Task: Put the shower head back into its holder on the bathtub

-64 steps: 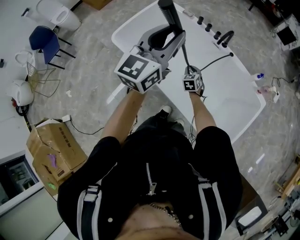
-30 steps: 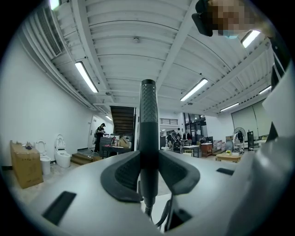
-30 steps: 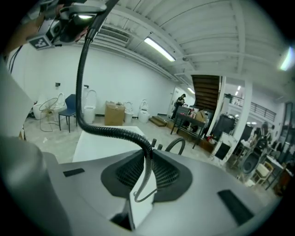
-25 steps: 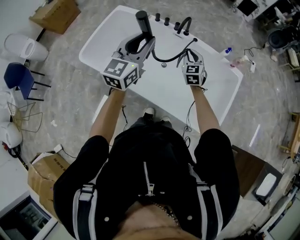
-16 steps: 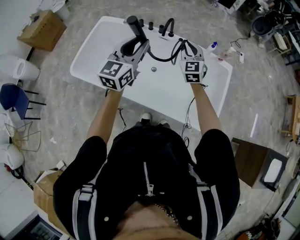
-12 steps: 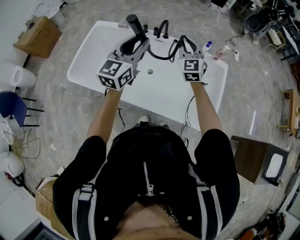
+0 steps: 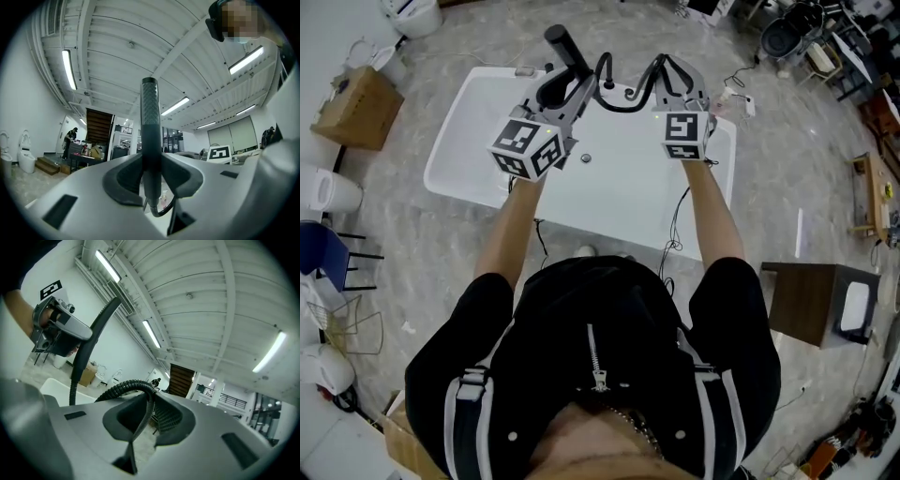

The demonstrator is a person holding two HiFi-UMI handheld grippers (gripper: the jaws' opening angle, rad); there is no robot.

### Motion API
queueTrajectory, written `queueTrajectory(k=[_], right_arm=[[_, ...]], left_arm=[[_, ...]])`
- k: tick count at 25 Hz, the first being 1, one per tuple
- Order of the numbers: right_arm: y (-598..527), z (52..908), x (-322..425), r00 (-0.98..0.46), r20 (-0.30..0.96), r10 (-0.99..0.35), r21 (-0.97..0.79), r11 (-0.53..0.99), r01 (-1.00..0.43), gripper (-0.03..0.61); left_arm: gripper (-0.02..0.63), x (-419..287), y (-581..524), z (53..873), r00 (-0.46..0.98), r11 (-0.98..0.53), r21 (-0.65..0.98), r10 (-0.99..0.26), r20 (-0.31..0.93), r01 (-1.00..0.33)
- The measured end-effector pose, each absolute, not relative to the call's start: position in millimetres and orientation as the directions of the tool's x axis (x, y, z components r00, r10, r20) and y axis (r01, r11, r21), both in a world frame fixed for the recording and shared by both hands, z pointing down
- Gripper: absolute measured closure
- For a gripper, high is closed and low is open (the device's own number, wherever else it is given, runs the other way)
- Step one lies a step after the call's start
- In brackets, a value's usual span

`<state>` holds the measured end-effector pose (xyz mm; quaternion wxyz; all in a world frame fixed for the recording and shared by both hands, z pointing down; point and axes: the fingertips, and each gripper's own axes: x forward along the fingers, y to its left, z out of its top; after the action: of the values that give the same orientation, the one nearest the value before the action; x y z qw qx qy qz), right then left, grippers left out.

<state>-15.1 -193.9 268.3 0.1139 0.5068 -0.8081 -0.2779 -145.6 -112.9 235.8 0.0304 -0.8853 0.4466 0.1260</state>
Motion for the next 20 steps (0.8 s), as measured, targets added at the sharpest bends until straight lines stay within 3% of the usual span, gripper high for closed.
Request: queueTrajectory(k=[20], right_arm=[[-196,266,10,-0.364,-0.116,-0.924,0.543,0.247,-0.802,0.516]], left_arm=[[0.482,-128,-127,243,0.641,-0.671,0.065,-0.728,-0.242,-0.738]])
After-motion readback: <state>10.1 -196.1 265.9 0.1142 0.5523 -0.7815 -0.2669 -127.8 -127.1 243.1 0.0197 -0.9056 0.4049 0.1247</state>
